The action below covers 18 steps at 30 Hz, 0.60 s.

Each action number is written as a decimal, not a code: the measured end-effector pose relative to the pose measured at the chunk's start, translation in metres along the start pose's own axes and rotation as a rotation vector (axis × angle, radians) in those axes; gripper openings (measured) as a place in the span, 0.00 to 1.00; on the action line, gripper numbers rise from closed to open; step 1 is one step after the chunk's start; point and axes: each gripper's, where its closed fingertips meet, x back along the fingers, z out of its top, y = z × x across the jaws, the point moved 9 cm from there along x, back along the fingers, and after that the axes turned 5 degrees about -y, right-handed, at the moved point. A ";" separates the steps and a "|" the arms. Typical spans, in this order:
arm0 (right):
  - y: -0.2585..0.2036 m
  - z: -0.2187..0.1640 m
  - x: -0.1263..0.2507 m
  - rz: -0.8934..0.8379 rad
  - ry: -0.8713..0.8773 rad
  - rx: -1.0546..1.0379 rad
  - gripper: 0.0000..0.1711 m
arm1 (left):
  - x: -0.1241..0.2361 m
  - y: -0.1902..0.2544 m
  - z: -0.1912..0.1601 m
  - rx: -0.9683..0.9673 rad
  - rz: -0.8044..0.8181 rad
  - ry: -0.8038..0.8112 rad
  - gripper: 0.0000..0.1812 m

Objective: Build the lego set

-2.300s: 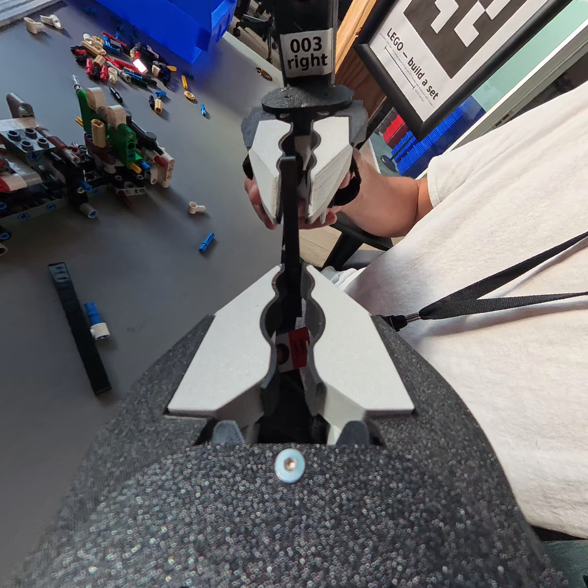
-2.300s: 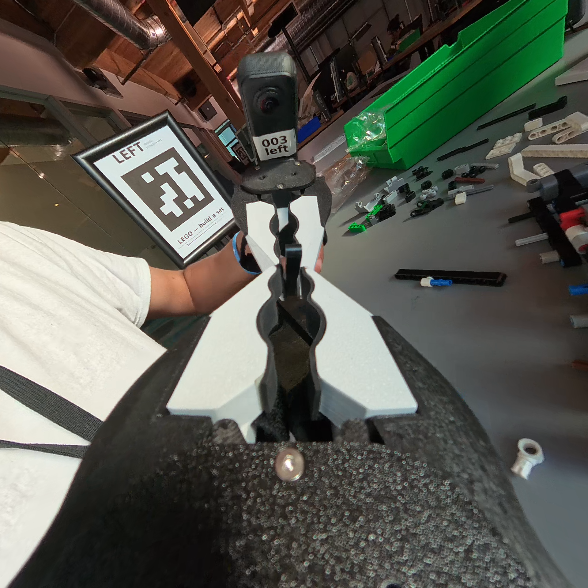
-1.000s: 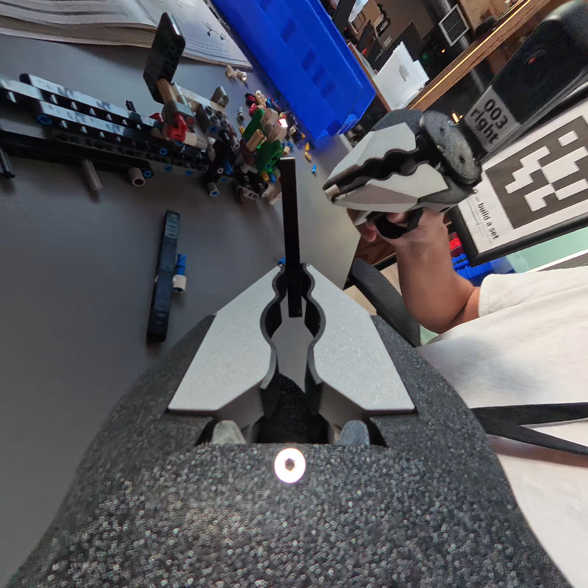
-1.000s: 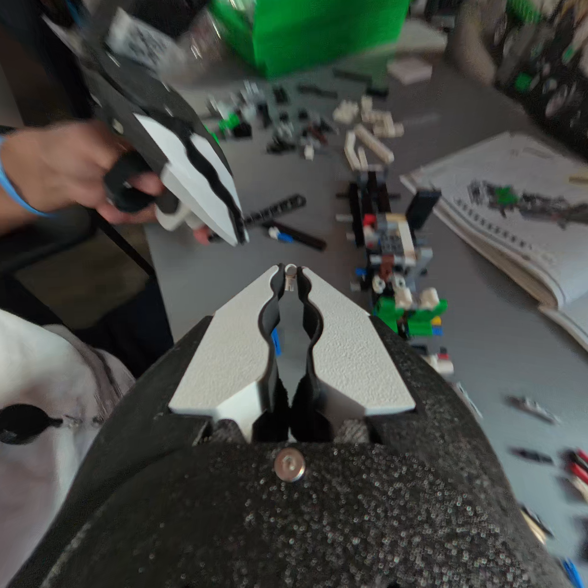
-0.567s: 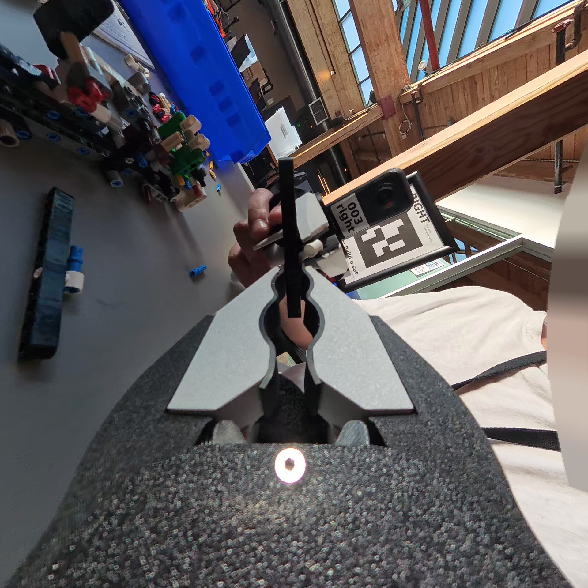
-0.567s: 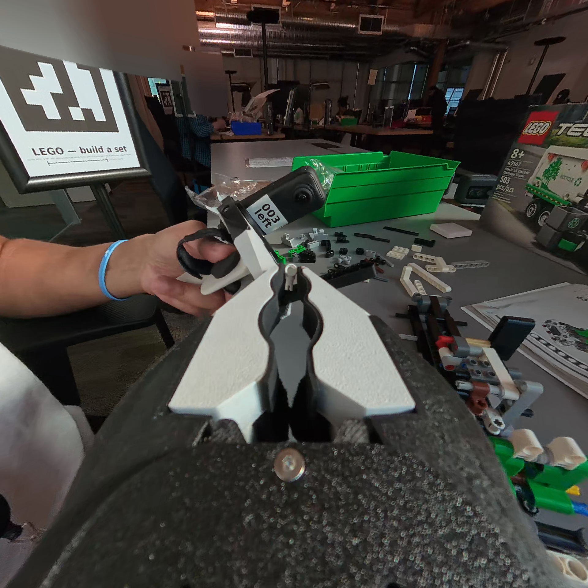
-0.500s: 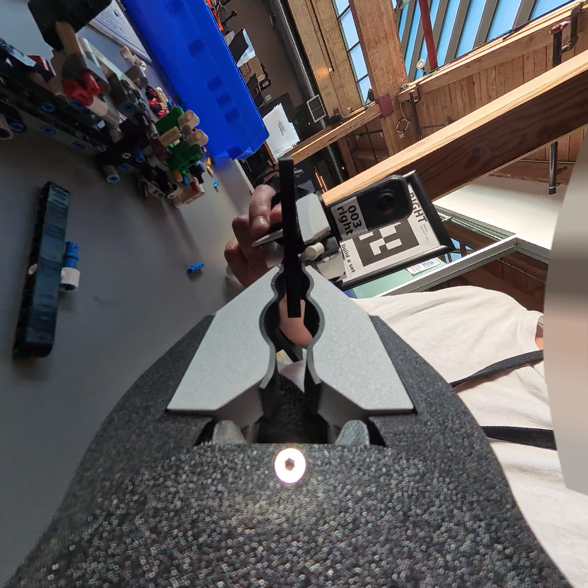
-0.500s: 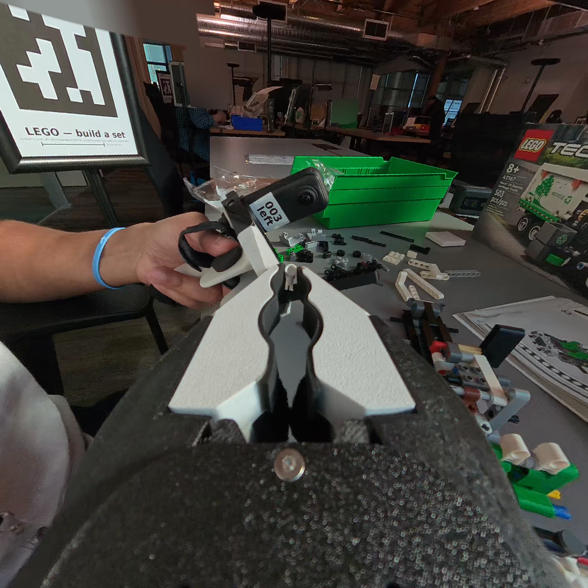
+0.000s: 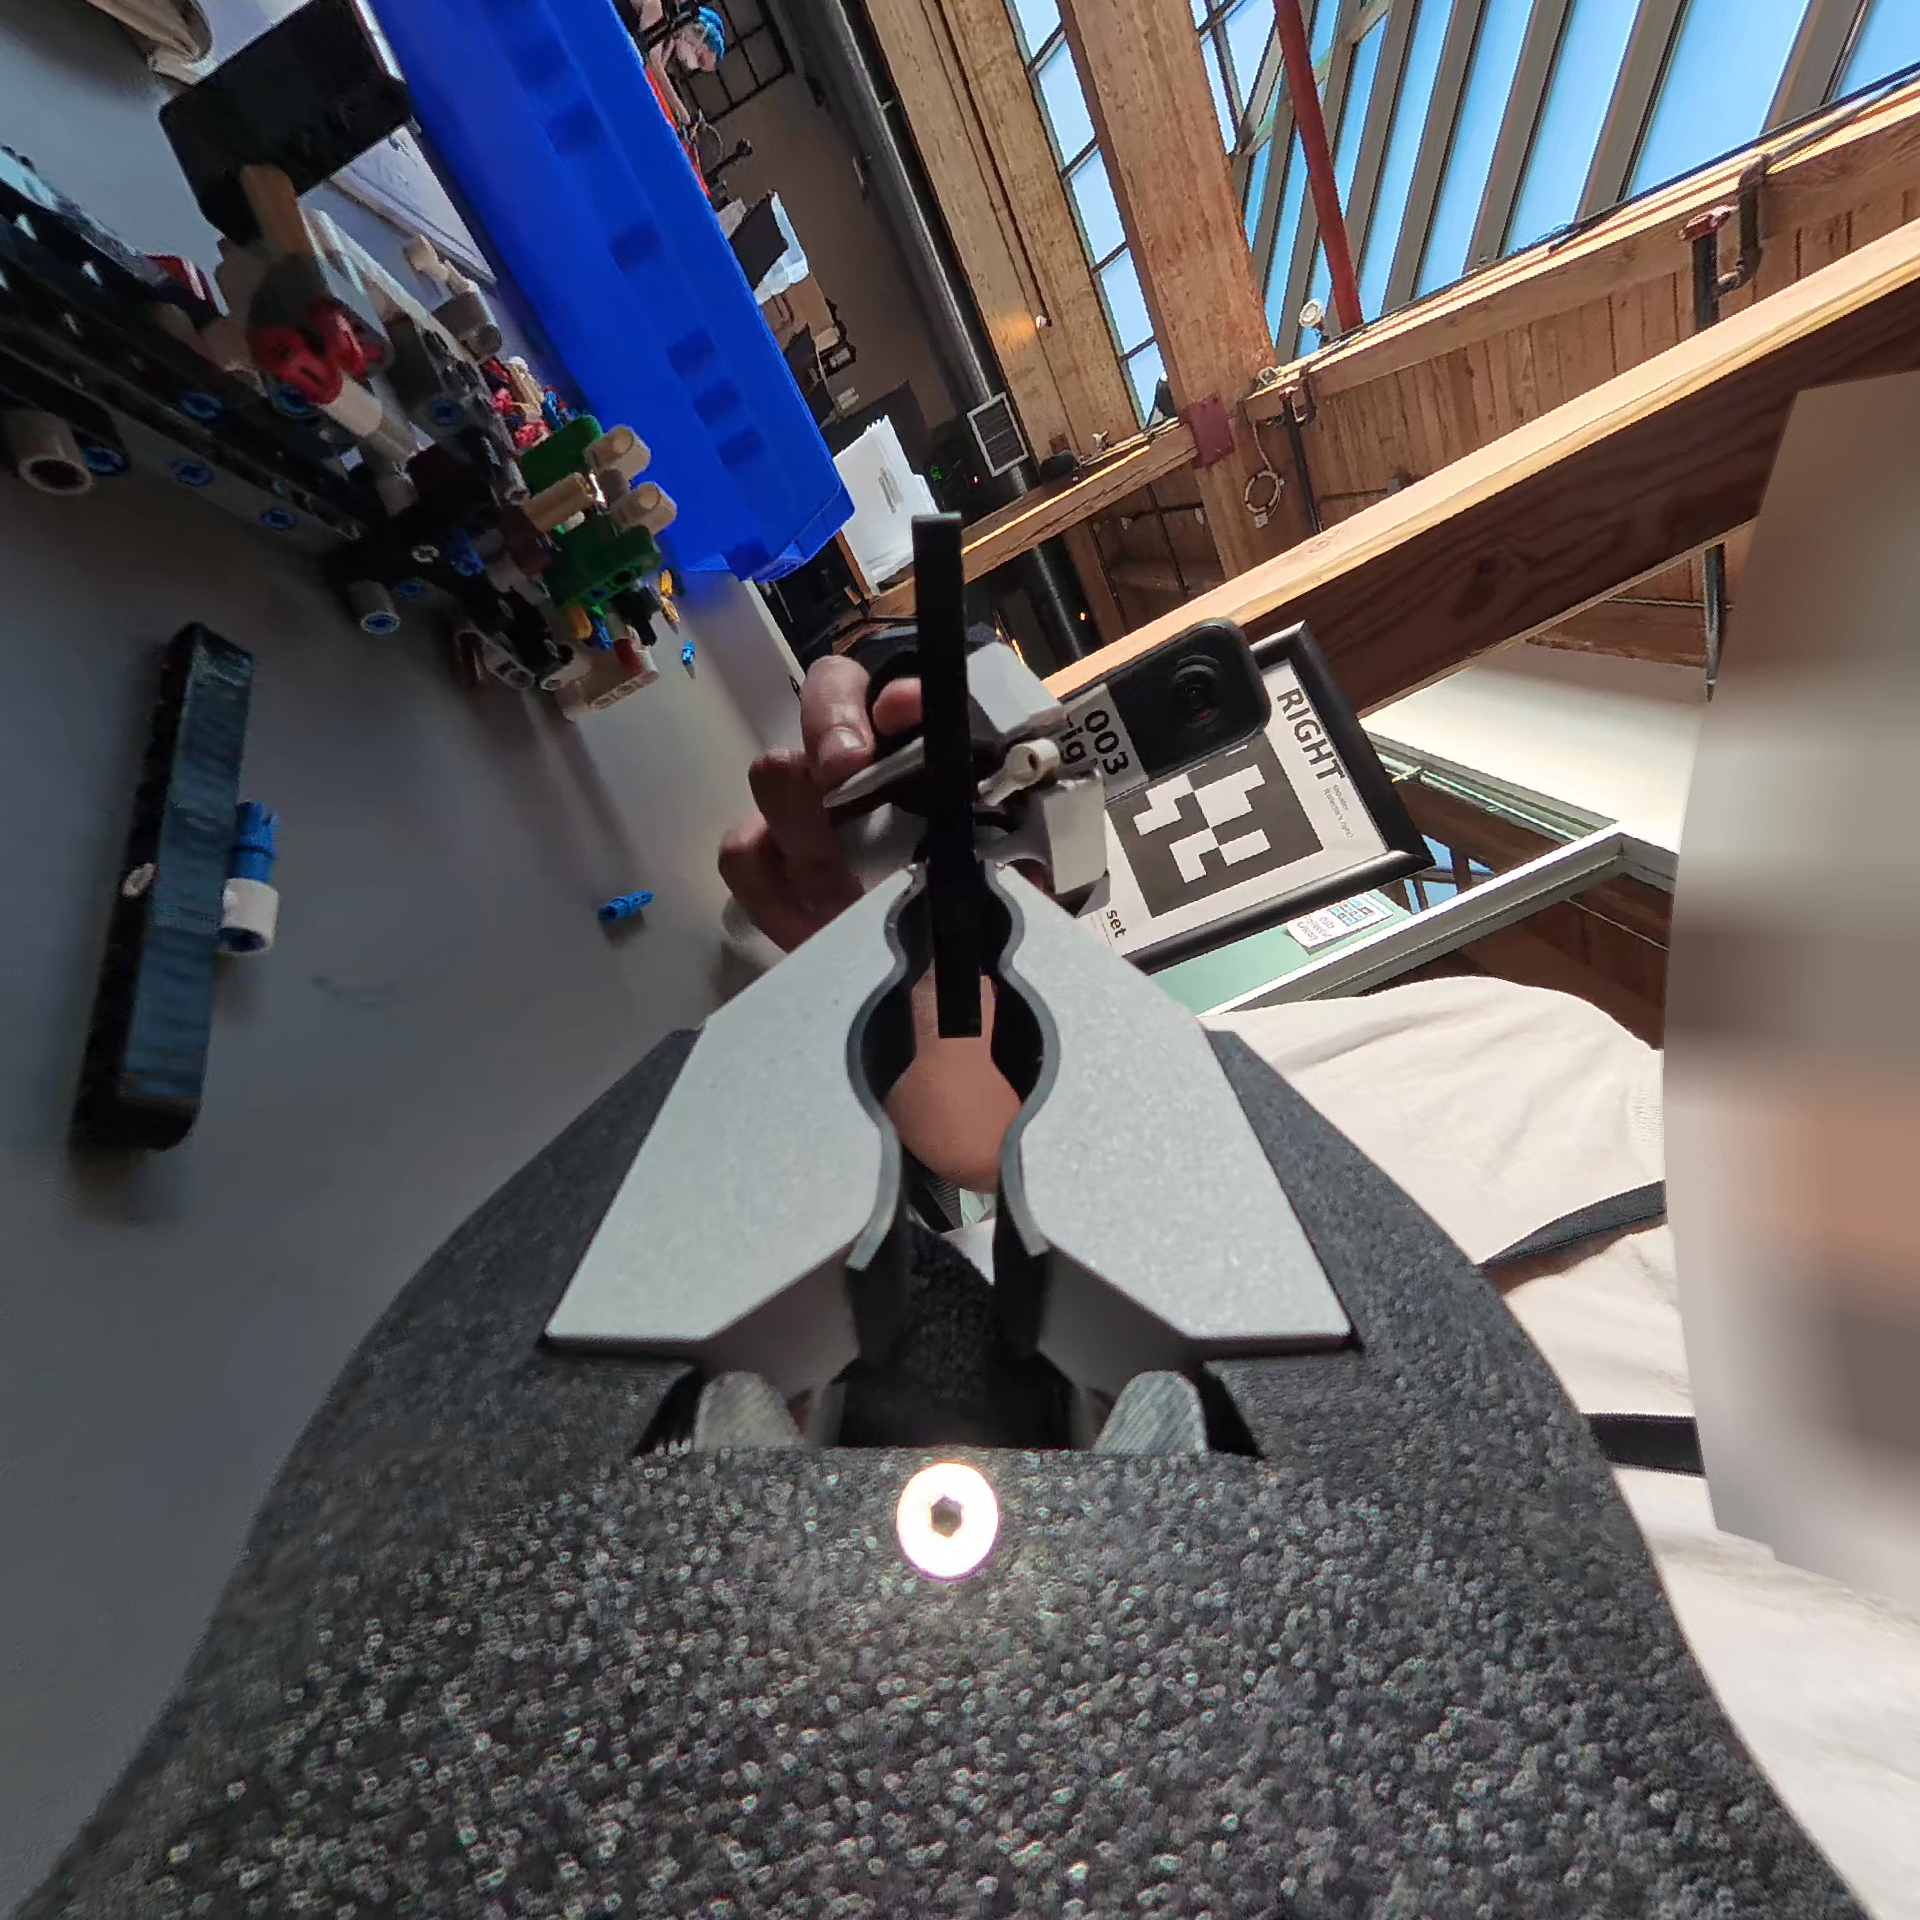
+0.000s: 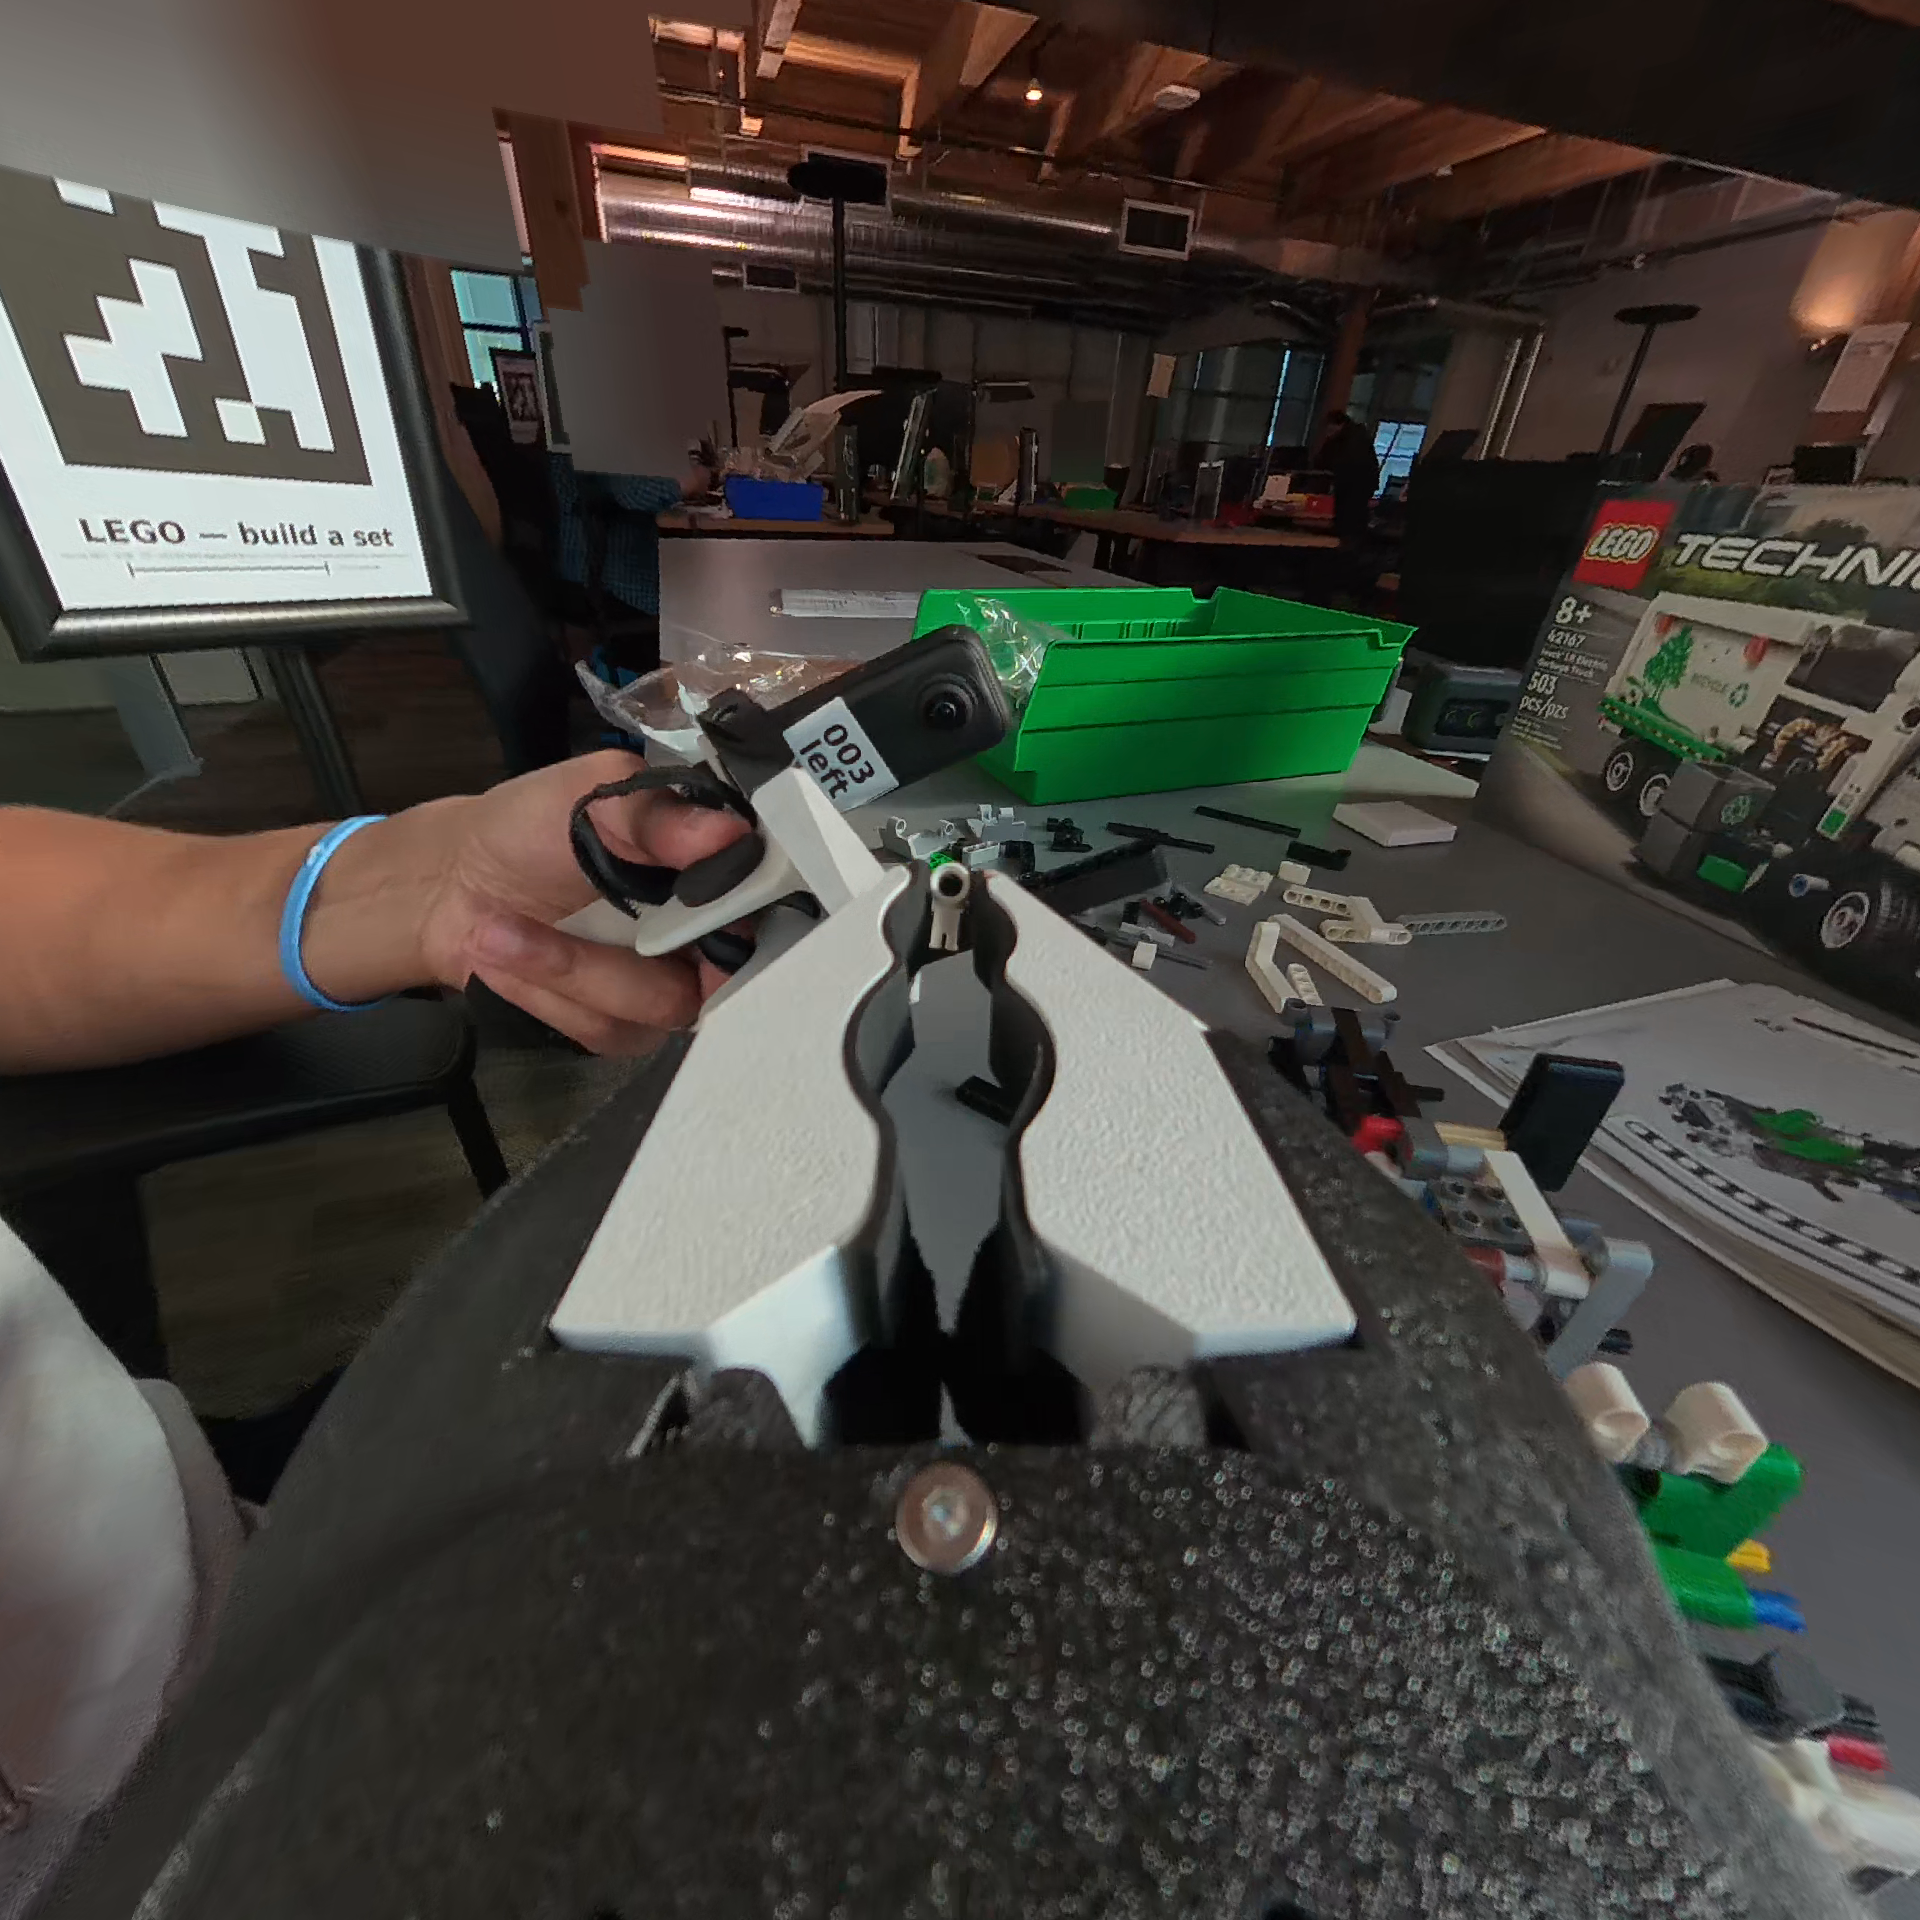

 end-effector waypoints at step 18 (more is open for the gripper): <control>0.025 0.005 0.011 0.049 0.089 -0.652 0.03 | -0.012 0.015 -0.016 -0.578 0.429 -0.155 0.04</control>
